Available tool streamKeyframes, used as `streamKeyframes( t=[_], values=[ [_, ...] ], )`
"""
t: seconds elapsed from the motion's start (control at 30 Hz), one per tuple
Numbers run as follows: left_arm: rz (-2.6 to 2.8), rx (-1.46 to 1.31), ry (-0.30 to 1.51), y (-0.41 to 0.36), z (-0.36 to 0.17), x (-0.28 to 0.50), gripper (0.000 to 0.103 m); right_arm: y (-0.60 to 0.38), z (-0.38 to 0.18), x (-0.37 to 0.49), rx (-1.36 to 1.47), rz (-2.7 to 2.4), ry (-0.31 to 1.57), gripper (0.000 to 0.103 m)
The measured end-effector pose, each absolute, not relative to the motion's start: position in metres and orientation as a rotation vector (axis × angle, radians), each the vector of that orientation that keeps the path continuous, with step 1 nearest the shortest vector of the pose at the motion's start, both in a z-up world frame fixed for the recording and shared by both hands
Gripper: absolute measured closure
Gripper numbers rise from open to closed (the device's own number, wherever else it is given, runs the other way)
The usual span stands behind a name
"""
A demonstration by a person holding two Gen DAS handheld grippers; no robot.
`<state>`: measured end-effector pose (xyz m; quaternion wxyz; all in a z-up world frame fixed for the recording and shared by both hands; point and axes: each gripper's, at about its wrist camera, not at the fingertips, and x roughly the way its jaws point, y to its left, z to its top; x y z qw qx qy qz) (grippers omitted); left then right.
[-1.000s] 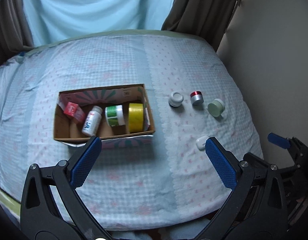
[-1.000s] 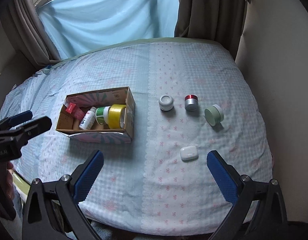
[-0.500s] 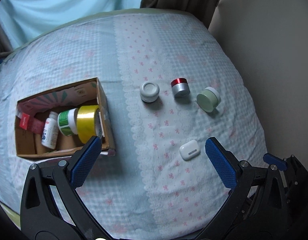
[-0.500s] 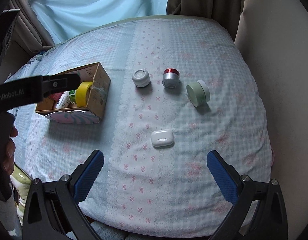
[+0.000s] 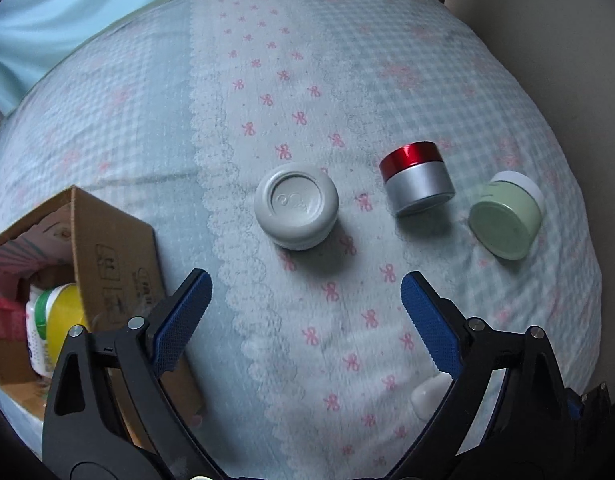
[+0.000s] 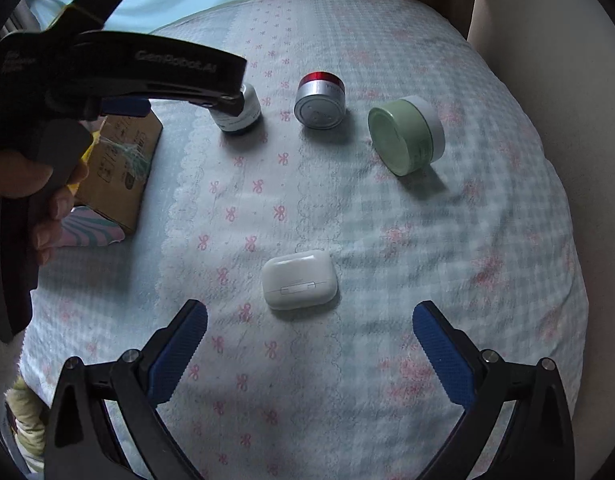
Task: Organize rigid objects
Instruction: 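Grasp the white round container with left tool while right tool grasps white earbud case, then carry the white container with left tool while right tool carries earbud case toward the box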
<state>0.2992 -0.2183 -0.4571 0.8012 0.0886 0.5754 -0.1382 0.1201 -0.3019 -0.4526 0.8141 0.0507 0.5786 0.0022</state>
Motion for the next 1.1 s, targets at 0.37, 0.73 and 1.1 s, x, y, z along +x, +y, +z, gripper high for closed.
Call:
streamKeyframes(
  t=[0.37, 0.73, 1.1],
  values=[
    [-0.273, 0.168, 1.195, -0.227, -0.516, 0.332, 0.032, -0.283, -0.509, 0.143, 0.064, 0.004, 1.229, 0.021],
    [-0.313, 0.173, 1.141, -0.230, -0.515, 0.341, 0.050, -0.278, -0.521, 0.147, 0.015, -0.032, 1.250, 0.046],
    [-0.332, 0.170, 1.112, -0.228, -0.502, 0.334, 0.050, -0.280, -0.520, 0.151, 0.018, -0.027, 1.250, 0.047]
  ],
)
